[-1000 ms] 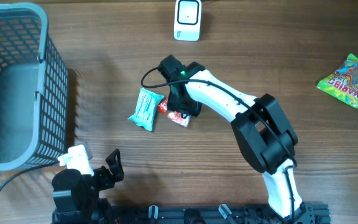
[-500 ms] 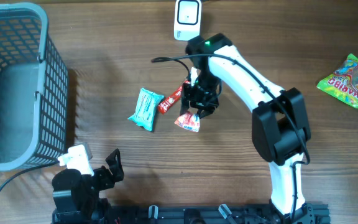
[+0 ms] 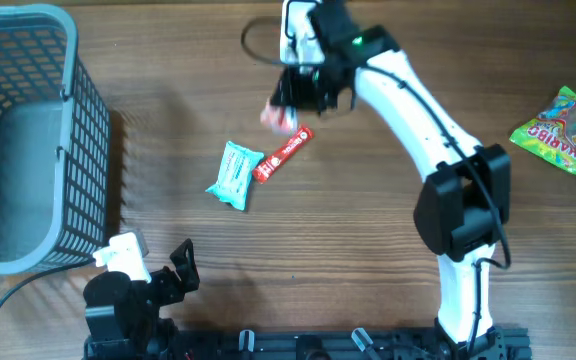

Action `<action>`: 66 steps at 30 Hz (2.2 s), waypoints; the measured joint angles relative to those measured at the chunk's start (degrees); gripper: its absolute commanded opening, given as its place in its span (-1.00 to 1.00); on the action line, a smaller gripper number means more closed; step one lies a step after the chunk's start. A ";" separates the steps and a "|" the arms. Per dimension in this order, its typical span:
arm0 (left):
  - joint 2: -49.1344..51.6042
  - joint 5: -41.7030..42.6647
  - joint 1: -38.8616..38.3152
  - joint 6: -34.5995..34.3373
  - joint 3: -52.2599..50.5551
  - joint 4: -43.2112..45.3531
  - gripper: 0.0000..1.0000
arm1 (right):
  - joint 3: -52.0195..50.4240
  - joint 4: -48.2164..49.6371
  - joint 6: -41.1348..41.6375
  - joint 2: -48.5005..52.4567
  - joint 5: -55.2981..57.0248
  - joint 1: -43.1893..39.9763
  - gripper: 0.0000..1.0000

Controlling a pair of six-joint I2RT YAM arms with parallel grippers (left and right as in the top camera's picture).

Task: Scan the item barcode
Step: 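Hold the red tissue box up to the scanner, then carry the tissue box to the right edge and release it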

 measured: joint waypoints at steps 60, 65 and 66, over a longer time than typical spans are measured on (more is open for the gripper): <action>0.00 0.00 0.00 0.00 0.00 0.02 1.00 | -5.77 12.39 -20.26 4.90 30.56 -46.88 1.00; 0.00 0.02 0.00 0.00 0.00 0.04 1.00 | -4.44 3.98 -14.64 -0.22 16.61 -46.53 0.99; 0.00 0.02 0.00 0.00 0.00 0.04 1.00 | -4.39 1.46 -13.66 -2.16 13.77 -46.49 0.99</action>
